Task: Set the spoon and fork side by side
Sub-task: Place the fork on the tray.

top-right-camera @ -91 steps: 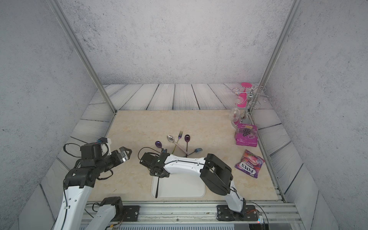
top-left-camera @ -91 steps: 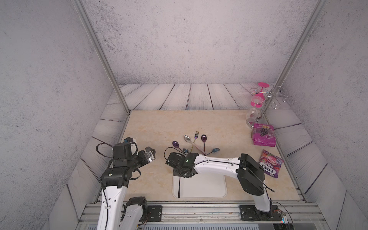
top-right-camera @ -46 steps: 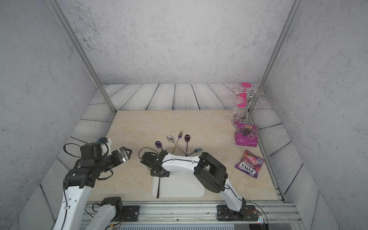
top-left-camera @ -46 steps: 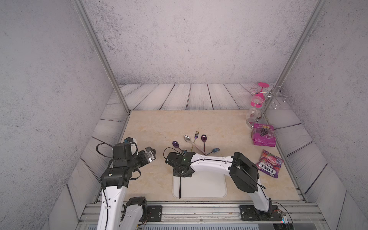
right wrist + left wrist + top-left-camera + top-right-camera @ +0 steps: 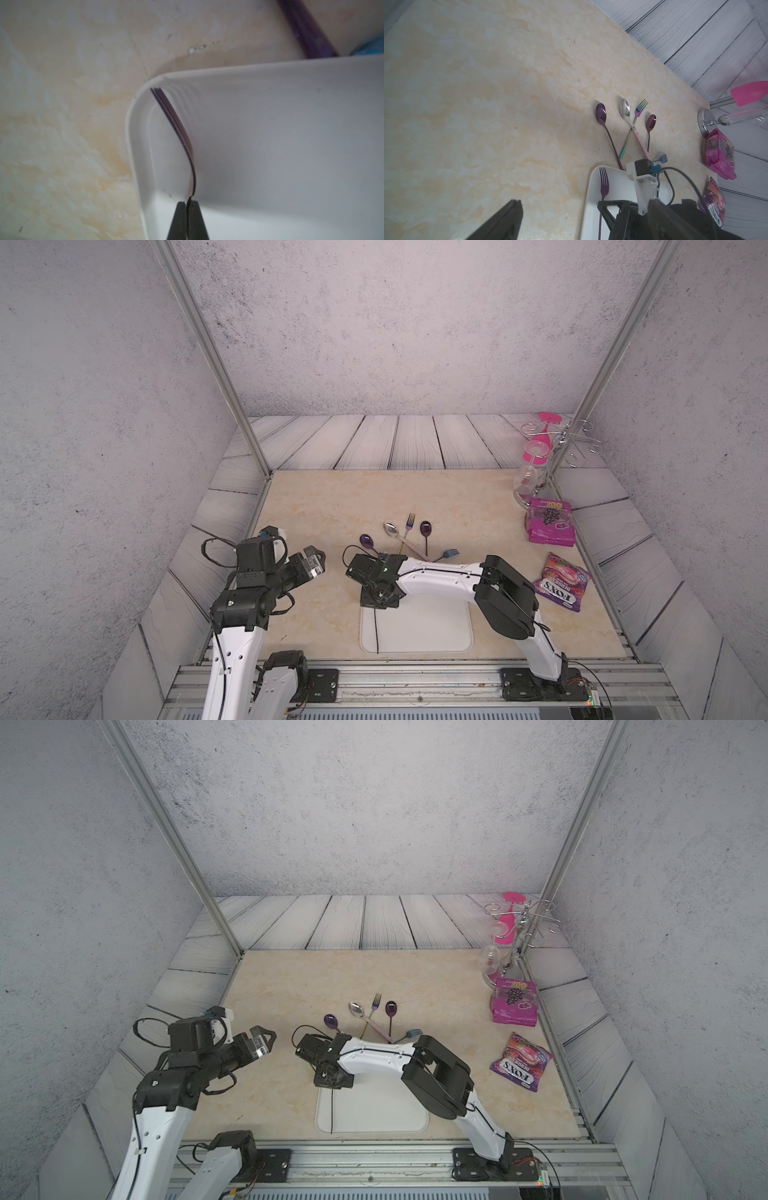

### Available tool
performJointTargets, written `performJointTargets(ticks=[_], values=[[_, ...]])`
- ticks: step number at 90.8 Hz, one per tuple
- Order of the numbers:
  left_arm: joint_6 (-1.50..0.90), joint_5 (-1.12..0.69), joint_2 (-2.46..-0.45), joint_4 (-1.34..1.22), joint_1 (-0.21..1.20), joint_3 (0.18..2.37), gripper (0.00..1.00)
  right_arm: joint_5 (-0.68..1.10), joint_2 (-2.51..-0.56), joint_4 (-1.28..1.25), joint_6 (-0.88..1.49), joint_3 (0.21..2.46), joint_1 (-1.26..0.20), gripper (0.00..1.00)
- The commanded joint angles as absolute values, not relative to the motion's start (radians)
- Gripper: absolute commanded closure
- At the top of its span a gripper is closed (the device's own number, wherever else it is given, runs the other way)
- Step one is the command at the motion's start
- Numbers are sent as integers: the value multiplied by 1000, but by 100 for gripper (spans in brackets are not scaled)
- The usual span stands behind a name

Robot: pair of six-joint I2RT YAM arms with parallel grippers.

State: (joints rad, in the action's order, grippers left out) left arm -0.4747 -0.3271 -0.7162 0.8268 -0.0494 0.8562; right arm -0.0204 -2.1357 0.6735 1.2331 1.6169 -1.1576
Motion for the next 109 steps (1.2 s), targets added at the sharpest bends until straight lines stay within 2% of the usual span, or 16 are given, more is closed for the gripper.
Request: performJointTargets(ticks=[1,17,44,56,90,109], values=[[-465,-337,-713,811,-56,851,1,20,-2148,625,1271,1572,-1148,100],[-465,-339,-712,811,-55,851,0,-7,-2118,627,1278,1545,-1146,99],[-465,-338,-712,812,-55,851,1,-14,-2079,613,1283,1498,-1140,83],[-465,-339,-714,813,-55,851,1,-19,-2064,608,1280,1489,-1140,79],[-465,-339,-713,811,-57,850,1,-42,-2005,593,1292,1433,-1141,78],[-464,-341,-715,813,-55,851,1,-37,-1997,571,1286,1423,-1140,84]])
